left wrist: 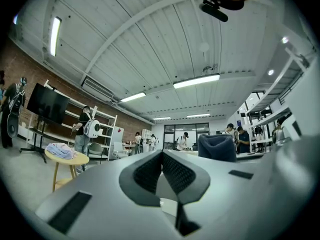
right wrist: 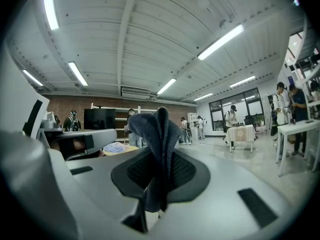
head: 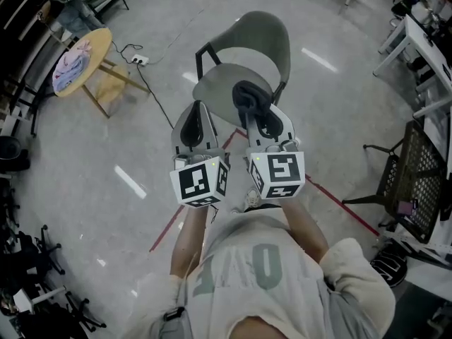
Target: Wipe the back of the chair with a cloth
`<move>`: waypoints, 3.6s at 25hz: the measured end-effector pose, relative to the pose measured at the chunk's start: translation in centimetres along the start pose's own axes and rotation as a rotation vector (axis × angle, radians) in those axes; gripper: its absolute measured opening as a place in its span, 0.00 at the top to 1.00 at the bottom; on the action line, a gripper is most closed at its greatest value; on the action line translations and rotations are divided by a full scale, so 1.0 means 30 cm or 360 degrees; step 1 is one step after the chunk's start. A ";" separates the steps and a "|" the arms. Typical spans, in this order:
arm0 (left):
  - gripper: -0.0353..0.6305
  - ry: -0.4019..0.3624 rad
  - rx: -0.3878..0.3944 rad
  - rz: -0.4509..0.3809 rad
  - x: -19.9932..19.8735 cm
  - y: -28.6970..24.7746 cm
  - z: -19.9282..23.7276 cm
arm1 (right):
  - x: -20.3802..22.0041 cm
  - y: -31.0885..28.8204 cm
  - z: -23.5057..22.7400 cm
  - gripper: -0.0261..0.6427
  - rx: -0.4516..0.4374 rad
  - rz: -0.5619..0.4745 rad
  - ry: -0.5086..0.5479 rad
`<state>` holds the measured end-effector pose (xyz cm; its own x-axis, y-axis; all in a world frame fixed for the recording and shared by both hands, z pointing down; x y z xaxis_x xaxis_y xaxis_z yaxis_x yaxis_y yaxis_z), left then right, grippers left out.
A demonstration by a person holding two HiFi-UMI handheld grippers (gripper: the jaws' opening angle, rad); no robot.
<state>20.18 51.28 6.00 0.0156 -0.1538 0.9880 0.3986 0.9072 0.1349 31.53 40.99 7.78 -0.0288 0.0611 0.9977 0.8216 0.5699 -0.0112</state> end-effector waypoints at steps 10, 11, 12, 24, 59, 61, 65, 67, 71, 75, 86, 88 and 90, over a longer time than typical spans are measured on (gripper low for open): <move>0.92 -0.0003 -0.0099 0.0016 0.036 -0.031 0.058 | 0.030 -0.062 -0.039 0.87 -0.0075 -0.0019 -0.0137; 0.92 -0.0002 -0.0119 0.0023 0.045 -0.032 0.069 | 0.041 -0.067 -0.043 0.87 -0.0081 -0.0010 -0.0147; 0.92 0.0006 -0.0140 0.0031 0.056 -0.032 0.079 | 0.053 -0.071 -0.048 0.87 -0.0086 0.0000 -0.0154; 0.92 0.0013 -0.0232 0.0018 0.121 -0.212 0.185 | 0.092 -0.261 -0.169 0.87 -0.0028 0.0014 -0.0152; 0.92 0.0046 0.0510 -0.0026 0.203 -2.037 0.945 | -0.053 -2.069 -0.218 0.87 0.0425 -0.0006 -0.0074; 0.92 0.0050 0.0527 -0.0018 0.217 -2.036 0.924 | -0.033 -2.055 -0.231 0.87 0.0441 0.0006 -0.0092; 0.92 0.0035 0.0554 -0.0016 0.217 -2.030 0.850 | -0.036 -2.010 -0.275 0.87 0.0460 -0.0016 -0.0096; 0.92 0.0031 0.0565 -0.0007 0.213 -2.021 0.814 | -0.040 -1.988 -0.292 0.87 0.0462 -0.0025 -0.0102; 0.92 0.0016 0.0592 -0.0016 0.199 -2.001 0.750 | -0.050 -1.947 -0.323 0.87 0.0471 -0.0059 -0.0128; 0.92 0.0017 0.0616 -0.0026 0.183 -1.984 0.691 | -0.060 -1.905 -0.350 0.87 0.0475 -0.0081 -0.0151; 0.92 0.0049 0.0666 -0.0004 0.220 -1.996 0.612 | -0.041 -1.873 -0.404 0.87 0.0498 -0.0078 -0.0150; 0.92 0.0040 0.0685 0.0026 0.270 -2.011 0.616 | 0.002 -1.894 -0.420 0.87 0.0508 -0.0068 -0.0154; 0.92 0.0018 0.0697 0.0050 0.352 -2.040 0.620 | 0.085 -1.935 -0.457 0.87 0.0532 -0.0047 -0.0167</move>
<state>-21.11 1.44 9.60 0.0322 -0.1255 0.9916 -0.0284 0.9916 0.1265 -8.44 -3.19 11.90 -0.1224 0.1146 0.9858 0.5883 0.8084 -0.0209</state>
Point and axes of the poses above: the fingertips, and each gripper's own axes: y backward along the fingers, z to its left, x out of its underside, the point moved 5 cm from there along y, backward along the fingers, and after that the axes turned 5 degrees about x, right-handed, at the moved point
